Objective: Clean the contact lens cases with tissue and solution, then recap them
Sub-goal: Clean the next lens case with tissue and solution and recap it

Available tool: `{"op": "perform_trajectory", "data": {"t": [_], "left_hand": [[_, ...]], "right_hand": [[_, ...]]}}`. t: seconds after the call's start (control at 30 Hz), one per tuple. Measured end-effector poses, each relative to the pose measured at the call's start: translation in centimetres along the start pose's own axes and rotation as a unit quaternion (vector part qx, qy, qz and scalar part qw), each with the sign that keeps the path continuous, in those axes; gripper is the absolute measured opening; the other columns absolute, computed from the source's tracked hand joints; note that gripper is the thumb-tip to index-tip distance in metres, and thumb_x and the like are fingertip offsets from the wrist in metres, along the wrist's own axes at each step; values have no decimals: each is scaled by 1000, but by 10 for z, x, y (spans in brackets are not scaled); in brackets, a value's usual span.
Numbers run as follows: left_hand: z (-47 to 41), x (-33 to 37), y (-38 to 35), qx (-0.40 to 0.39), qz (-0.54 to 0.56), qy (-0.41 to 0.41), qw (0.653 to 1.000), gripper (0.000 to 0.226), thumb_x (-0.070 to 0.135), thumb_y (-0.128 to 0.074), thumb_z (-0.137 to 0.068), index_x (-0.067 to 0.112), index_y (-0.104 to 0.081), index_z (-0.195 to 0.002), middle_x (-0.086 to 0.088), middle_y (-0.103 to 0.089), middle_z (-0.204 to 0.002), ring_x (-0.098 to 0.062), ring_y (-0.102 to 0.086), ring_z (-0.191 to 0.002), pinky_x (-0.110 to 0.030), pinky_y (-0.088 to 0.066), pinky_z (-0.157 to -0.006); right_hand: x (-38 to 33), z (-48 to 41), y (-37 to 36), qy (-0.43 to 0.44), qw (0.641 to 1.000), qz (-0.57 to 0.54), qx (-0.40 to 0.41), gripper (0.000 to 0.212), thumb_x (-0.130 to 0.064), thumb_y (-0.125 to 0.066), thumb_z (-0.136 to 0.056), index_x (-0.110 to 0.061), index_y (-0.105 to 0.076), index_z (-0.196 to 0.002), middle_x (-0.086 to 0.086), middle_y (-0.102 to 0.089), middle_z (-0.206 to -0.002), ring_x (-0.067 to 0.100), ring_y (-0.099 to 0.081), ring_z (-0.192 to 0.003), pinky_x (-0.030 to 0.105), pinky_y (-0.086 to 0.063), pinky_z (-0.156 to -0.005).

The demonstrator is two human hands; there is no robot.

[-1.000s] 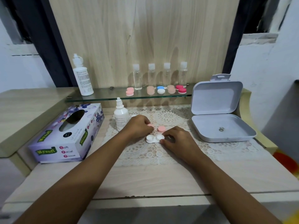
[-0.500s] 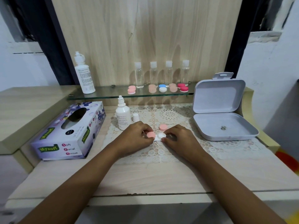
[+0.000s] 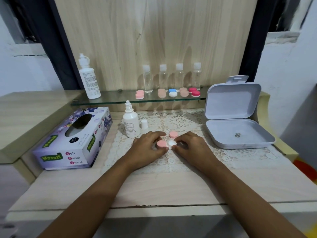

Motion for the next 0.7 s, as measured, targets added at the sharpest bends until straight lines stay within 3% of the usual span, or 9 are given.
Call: {"op": "perform_trajectory", "data": {"t": [0.13, 0.27, 0.43, 0.57, 0.7], "left_hand": [[0, -3, 5, 36, 32, 12, 999, 37, 31, -68, -83, 22, -55, -116, 10, -56, -94, -9, -55, -93, -26, -44, -86], [1, -5, 3, 28, 51, 6, 998, 35, 16, -65, -83, 22, -57, -116, 10, -60, -102, -6, -56, -99, -28, -44, -93], [1, -8, 4, 37, 59, 18, 997, 48, 30, -73, -77, 27, -51, -119, 14, -59, -93, -4, -56, -94, -19, -42, -82], [1, -6, 5, 48, 42, 0, 998, 40, 24, -73, -79, 23, -56, -116, 18, -56, -87, -4, -55, -90, -5, -36, -74], [1, -4, 6, 47, 28, -20, 998, 37, 21, -71, -81, 21, -59, -116, 16, -59, -92, -4, -57, -93, -3, -36, -76]], "right_hand": [[0, 0, -1, 3, 1000, 9, -2, 26, -26, -64, -84, -15, -68, -107, 7, -61, -109, 20, -54, -102, 27, -42, -86], [0, 0, -1, 4, 1000, 9, 0, 26, -26, -64, -84, -15, -68, -107, 7, -61, -109, 20, -54, -102, 28, -42, -86], [0, 1, 0, 5, 1000, 11, -1, 26, -26, -64, -85, -15, -67, -108, 6, -61, -110, 19, -54, -103, 27, -41, -87], [-1, 0, -1, 7, 1000, 11, -4, 26, -27, -63, -85, -15, -67, -108, 5, -60, -110, 19, -53, -104, 27, -41, -87], [-1, 1, -2, 7, 1000, 6, -6, 24, -26, -63, -85, -15, -67, -106, 6, -59, -109, 20, -52, -105, 27, -39, -86]]}}
Point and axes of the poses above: each hand's wrist, its own z-axis away from the middle knuckle, its own y-axis out of the back of the hand, x = y × z, the point moved 9 cm from there along -z, towards the middle knuckle
